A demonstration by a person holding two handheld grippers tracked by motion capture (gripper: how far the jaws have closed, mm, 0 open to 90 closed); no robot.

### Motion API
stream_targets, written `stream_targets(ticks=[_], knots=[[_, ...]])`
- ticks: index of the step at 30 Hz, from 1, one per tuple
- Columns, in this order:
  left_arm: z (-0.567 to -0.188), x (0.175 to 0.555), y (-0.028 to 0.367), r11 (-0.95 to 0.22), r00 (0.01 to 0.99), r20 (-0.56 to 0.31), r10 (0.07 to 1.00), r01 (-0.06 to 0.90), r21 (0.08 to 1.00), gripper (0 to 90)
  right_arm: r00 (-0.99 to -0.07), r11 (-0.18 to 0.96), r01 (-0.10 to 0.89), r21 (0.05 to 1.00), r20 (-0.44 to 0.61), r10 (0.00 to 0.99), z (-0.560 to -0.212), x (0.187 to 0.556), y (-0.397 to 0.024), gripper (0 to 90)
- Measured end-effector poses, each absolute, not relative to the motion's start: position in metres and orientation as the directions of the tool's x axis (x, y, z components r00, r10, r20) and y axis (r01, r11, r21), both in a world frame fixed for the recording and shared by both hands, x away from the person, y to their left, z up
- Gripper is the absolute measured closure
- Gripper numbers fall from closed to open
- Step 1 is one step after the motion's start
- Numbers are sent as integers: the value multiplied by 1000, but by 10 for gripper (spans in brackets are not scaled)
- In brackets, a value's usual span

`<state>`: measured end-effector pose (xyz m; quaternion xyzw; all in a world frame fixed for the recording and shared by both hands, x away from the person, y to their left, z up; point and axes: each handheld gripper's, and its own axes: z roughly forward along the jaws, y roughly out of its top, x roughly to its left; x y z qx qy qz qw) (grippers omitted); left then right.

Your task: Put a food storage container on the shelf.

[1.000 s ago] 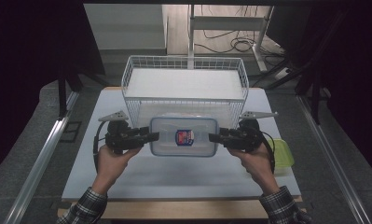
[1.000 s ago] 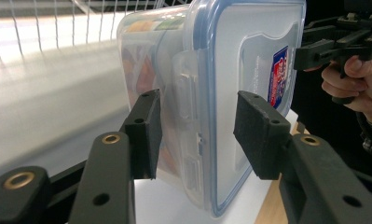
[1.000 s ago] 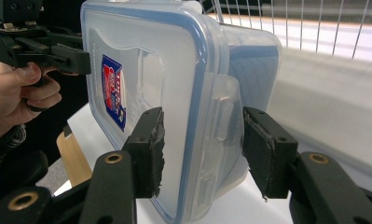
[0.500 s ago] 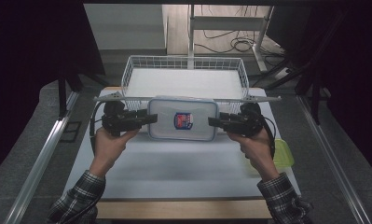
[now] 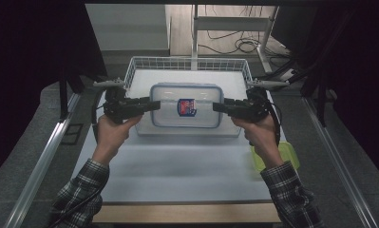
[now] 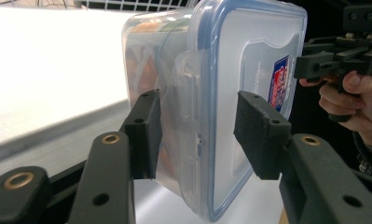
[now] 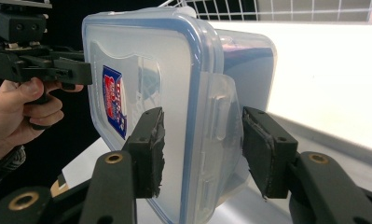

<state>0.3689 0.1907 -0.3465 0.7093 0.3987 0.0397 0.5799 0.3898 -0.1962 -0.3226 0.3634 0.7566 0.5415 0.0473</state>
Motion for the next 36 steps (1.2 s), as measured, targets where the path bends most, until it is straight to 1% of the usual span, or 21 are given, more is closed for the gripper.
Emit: stream_targets(ticks=[18, 26, 32, 36], knots=[[-321, 410, 195, 28, 665, -429, 611, 524, 851, 520, -714, 117, 499, 859, 331, 617, -293, 429, -191, 505], [-315, 428, 196, 45, 649, -437, 623, 528, 848, 518, -705, 99, 511, 854, 351, 616, -292, 450, -189, 501], [-319, 437, 195, 53, 629, -453, 631, 548, 835, 515, -691, 93, 520, 849, 354, 630, -293, 462, -187, 488], [-322, 440, 196, 67, 629, -458, 628, 542, 837, 514, -682, 79, 528, 846, 367, 632, -295, 467, -186, 486]])
